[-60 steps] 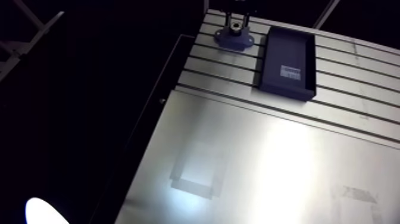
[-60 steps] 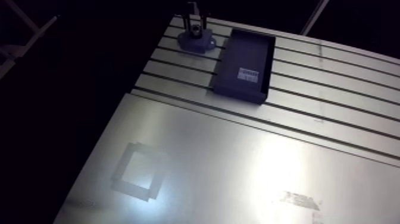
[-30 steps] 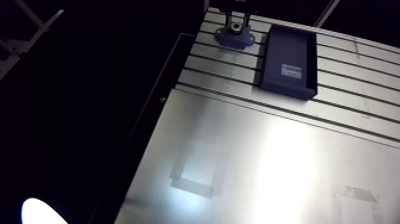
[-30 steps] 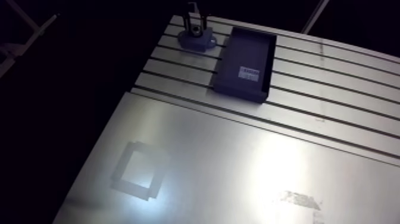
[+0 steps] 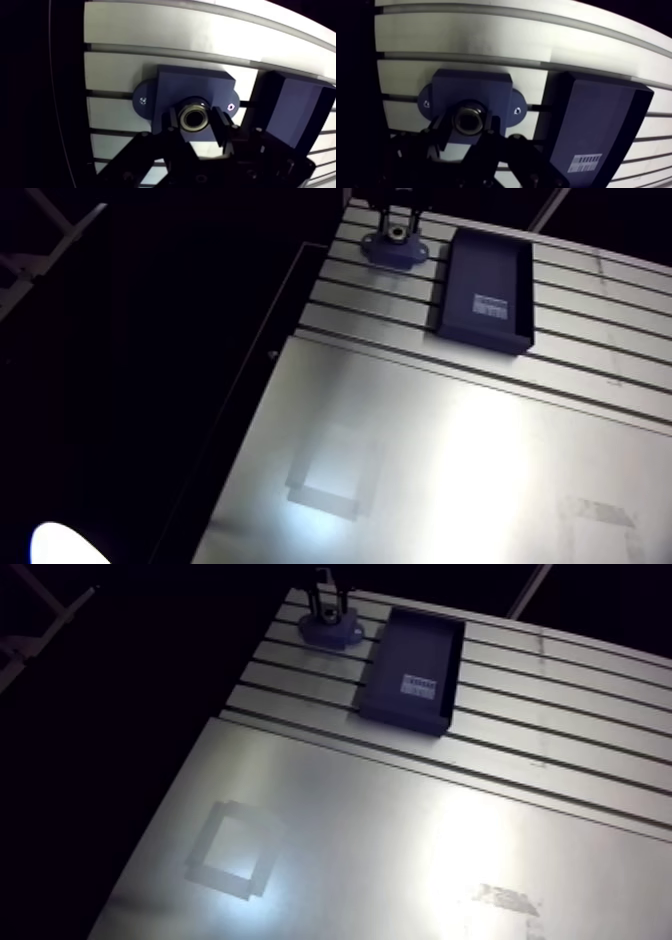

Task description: Pick up the bearing and press it into the housing until flush.

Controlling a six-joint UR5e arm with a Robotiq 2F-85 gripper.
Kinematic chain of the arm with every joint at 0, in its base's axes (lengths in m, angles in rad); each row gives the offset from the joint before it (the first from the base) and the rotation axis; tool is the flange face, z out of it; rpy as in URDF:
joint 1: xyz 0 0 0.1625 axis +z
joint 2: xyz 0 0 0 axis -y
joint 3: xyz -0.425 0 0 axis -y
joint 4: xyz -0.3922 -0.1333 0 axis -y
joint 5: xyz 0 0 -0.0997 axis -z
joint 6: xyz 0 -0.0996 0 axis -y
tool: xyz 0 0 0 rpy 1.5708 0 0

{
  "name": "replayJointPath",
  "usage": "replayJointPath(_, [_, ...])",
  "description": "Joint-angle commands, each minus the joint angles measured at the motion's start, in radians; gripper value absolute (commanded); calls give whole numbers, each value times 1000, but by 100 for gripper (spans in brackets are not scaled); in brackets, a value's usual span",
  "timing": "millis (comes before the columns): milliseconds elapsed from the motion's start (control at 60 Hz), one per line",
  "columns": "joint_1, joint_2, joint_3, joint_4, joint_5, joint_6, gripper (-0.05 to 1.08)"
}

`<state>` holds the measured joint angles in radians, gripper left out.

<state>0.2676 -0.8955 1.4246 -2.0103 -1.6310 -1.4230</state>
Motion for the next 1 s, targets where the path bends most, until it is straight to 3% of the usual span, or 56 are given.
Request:
replayJointPath(17, [-1,1,0,0,0,-1,76])
replayJointPath(567, [-1,1,0,3,-2,-1,74])
replayJointPath(600, [-1,1,0,4,-2,-1,68])
replayJointPath(617, [-1,1,0,4,-6,-1,55])
replayJointPath(633, [-1,1,0,4,-6,-1,55])
replayJointPath(650, [-1,1,0,5,-10,-1,42])
replayJointPath(700, [-1,1,0,5,-15,-1,36])
replayJointPath(717, [1,1,1,5,-19,-1,26])
replayJointPath(733, [1,1,1,5,-19,-1,26])
replayJointPath(750, [1,1,0,5,-21,-1,11])
replayJointPath(767, [1,2,0,5,-22,-1,3])
replayJointPath(1000, [1,1,0,5,-20,-3,1])
